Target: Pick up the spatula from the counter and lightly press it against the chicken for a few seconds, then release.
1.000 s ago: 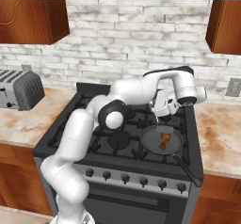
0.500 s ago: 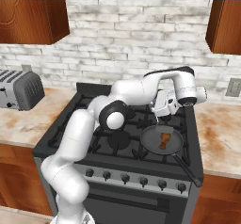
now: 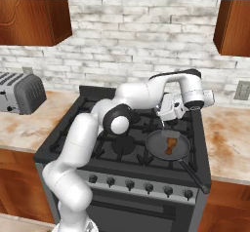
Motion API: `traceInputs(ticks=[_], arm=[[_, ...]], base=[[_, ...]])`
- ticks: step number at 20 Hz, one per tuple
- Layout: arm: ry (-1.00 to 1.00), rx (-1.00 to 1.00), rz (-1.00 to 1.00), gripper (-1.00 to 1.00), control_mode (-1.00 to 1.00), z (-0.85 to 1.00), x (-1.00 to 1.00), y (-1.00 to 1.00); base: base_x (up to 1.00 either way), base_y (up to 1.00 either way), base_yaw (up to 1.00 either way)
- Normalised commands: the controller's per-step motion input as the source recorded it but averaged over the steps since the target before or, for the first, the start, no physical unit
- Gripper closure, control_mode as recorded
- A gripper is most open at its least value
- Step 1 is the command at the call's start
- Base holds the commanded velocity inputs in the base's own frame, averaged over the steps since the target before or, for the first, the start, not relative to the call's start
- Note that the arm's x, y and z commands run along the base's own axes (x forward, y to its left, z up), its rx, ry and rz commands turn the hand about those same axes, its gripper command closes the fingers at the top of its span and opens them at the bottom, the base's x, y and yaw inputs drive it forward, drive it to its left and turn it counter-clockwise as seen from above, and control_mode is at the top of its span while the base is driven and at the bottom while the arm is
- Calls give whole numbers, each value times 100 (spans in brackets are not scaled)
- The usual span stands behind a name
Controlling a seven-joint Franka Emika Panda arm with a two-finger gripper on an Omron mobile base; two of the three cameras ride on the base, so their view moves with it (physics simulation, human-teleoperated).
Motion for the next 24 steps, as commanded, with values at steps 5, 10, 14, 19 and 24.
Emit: traceInputs(ticks=[5, 10, 14, 19, 24], arm=[[0, 0, 0, 100, -100, -9, 0, -4], [-3, 0, 0, 100, -100, -2, 0, -1], [-9, 0, 1, 100, -100, 0, -3, 0], [-18, 0, 4, 100, -100, 15, -23, 0], [-22, 0, 5, 100, -100, 37, -39, 11]], base=[[0, 0, 0], [0, 0, 0], [0, 0, 0], [0, 0, 0], [0, 0, 0]])
